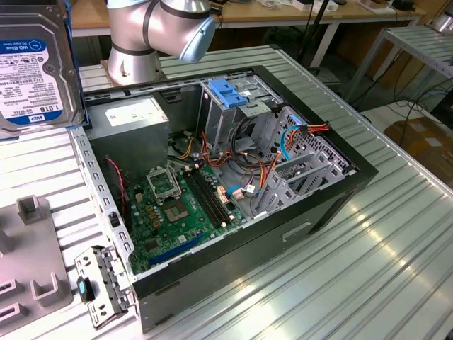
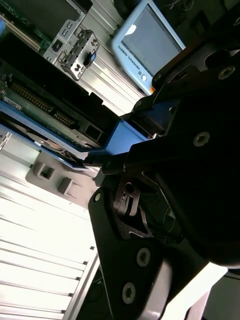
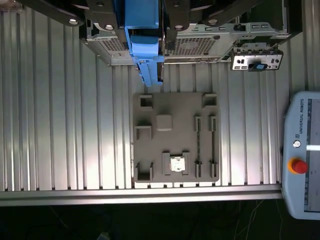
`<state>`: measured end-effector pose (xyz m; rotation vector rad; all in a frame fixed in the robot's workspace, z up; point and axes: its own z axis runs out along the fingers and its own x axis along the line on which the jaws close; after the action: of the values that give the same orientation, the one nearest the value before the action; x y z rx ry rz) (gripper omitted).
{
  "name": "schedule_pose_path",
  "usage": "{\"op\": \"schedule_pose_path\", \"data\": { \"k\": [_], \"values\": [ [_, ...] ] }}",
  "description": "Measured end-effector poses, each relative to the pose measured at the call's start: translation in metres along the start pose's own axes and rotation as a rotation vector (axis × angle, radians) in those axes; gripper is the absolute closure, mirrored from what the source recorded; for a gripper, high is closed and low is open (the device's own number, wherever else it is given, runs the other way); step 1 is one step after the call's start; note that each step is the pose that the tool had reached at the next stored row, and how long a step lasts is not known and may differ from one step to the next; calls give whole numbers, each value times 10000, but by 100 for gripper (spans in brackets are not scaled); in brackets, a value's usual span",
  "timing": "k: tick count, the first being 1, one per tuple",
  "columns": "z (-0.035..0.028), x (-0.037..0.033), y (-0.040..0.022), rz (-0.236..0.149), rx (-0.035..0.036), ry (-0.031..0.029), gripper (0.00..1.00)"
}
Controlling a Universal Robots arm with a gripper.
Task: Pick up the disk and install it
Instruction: 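Pick up the disk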
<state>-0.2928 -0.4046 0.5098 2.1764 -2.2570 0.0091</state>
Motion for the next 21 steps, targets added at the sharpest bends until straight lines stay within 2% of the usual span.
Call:
{"op": "schedule_pose_path", "data": {
  "k": [9,16,21],
  "values": [
    [1,42,-130,14,-6,0,63],
    [3,108,-193,20,-9,0,63],
    [6,148,-317,32,-20,1,63]
  ]
}}
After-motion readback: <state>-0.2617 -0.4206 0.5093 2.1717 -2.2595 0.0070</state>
